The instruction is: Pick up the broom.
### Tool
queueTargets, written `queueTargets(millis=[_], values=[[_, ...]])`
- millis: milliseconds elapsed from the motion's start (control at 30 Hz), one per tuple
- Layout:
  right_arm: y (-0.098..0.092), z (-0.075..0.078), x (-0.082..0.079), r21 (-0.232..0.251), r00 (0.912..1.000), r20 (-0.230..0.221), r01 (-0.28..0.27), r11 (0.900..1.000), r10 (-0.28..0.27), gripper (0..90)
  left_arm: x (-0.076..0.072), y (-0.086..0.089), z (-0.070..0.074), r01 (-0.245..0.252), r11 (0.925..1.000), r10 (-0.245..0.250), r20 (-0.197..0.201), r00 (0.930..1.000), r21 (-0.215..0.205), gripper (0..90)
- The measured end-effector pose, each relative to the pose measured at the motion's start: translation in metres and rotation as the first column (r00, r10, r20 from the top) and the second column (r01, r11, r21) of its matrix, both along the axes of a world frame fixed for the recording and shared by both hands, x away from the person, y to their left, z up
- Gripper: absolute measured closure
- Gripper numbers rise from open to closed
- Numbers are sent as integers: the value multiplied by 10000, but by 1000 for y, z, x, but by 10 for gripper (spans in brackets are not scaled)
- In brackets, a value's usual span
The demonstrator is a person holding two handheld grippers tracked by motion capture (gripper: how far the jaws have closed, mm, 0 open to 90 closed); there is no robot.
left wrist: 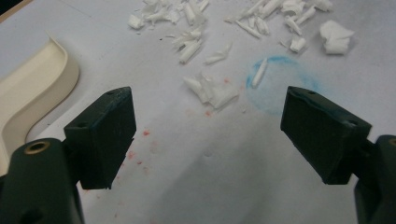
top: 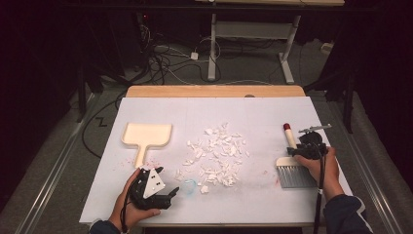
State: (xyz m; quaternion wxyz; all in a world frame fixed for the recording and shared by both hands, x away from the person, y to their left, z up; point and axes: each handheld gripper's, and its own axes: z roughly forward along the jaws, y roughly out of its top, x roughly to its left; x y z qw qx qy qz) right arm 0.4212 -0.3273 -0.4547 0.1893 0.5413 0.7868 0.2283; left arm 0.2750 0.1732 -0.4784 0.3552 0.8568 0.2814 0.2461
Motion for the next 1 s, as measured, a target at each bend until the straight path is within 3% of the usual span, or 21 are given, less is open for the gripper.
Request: queueTargets(millis=[33, 400, 567, 633, 700, 733, 800, 833, 933, 967, 1000], values=[[2, -1, -1, 158, 9993, 4, -378, 9992, 378, 688, -2, 0, 1, 21, 10000, -21, -67, 10000, -27, 171], [2, -3, -2, 173, 9959, 163, -890, 9959, 887, 718, -5, -1, 1, 64, 10000, -64, -92, 9999, -61, 172], [-1, -2, -6, 393, 9949, 511, -892, 9952, 871, 719, -3, -1, 1, 58, 10000, -58, -37, 10000, -68, 172], [-2, 0, -13, 452, 9911, 976, -952, 9944, 904, 719, -4, 0, 2, 60, 9999, -60, -29, 10000, -92, 172], [-4, 2, -16, 543, 9898, 1107, -962, 9939, 897, 719, -4, 0, 2, 37, 9999, -37, 3, 10000, -97, 172], [-6, 8, -22, 697, 9832, 1580, -1035, 9922, 914, 720, -5, 1, 2, 26, 9999, -26, 4, 10000, -141, 172], [-7, 11, -26, 711, 9794, 1800, -1053, 9919, 911, 720, -5, 1, 3, 23, 9999, -23, 9, 10000, -150, 172], [-9, 20, -34, 887, 9680, 2300, -1236, 9884, 1005, 721, -5, 1, 3, 25, 9998, -25, 8, 10000, -173, 172], [-10, 29, -41, 1004, 9590, 2595, -1438, 9845, 1136, 722, -5, 0, 5, 6, 9998, -6, 31, 10000, -187, 172], [-9, 38, -49, 1393, 9469, 2985, -1668, 9761, 1193, 722, -5, -1, 7, 18, 9996, -17, 25, 10000, -275, 172], [-8, 42, -52, 1460, 9410, 3143, -1787, 9730, 1257, 722, -5, -5, 13, 69, 9973, -72, -43, 10000, -731, 172]])
